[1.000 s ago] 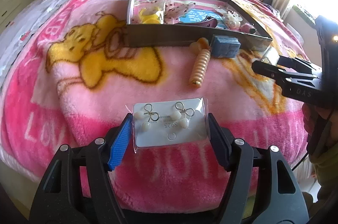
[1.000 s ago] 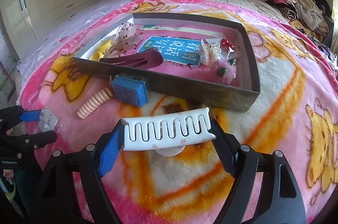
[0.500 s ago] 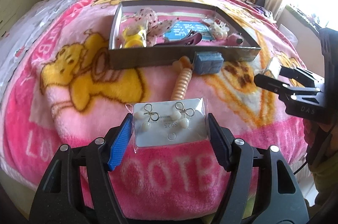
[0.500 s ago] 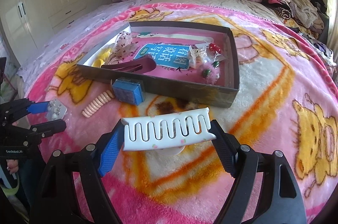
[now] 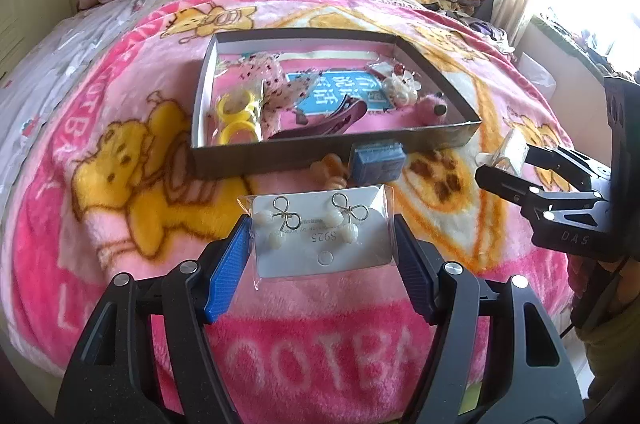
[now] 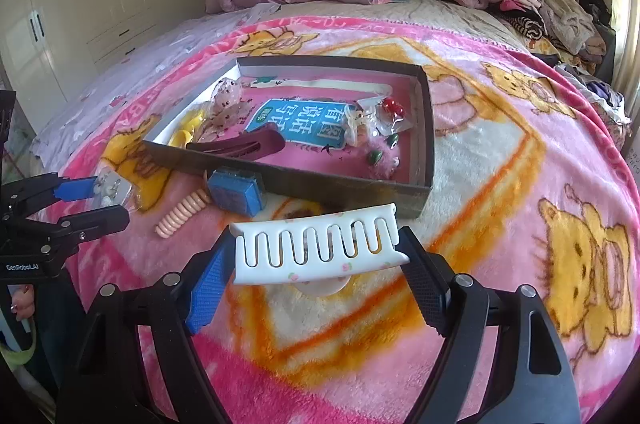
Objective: Organize jewelry
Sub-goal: 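Carry the earring card over the box with the left gripper while the right carries the comb clip there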
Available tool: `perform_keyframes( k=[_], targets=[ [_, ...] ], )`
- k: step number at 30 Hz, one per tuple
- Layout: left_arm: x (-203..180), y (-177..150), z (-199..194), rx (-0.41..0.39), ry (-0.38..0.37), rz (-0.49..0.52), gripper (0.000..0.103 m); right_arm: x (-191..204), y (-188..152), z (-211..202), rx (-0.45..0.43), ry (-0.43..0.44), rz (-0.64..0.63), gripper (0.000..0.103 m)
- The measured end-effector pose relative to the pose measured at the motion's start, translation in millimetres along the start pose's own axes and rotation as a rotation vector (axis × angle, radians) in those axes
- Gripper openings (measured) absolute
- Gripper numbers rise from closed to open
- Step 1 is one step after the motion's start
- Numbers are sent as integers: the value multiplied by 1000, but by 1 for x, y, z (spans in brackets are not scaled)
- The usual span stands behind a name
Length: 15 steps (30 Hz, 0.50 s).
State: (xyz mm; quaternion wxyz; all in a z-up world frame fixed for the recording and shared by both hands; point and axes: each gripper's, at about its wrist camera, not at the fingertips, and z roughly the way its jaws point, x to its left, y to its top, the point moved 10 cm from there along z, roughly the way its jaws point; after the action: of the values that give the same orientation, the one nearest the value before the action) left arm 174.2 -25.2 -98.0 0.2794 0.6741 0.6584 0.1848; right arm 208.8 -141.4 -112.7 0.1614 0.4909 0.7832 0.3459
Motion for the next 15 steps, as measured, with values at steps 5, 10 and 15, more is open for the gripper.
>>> perform_keyframes(
  k=[5,10,15],
  targets=[
    [-2,9,1,-10,-8,4,60,-1,5,0,-4,-6,1,77],
    [-2,21,2,-18,-10,8,60,-4,11,3,-6,-13,9,77],
    [0,34,3,-28,-11,9,60,-6,17,3,-13,-16,11,77]
  ],
)
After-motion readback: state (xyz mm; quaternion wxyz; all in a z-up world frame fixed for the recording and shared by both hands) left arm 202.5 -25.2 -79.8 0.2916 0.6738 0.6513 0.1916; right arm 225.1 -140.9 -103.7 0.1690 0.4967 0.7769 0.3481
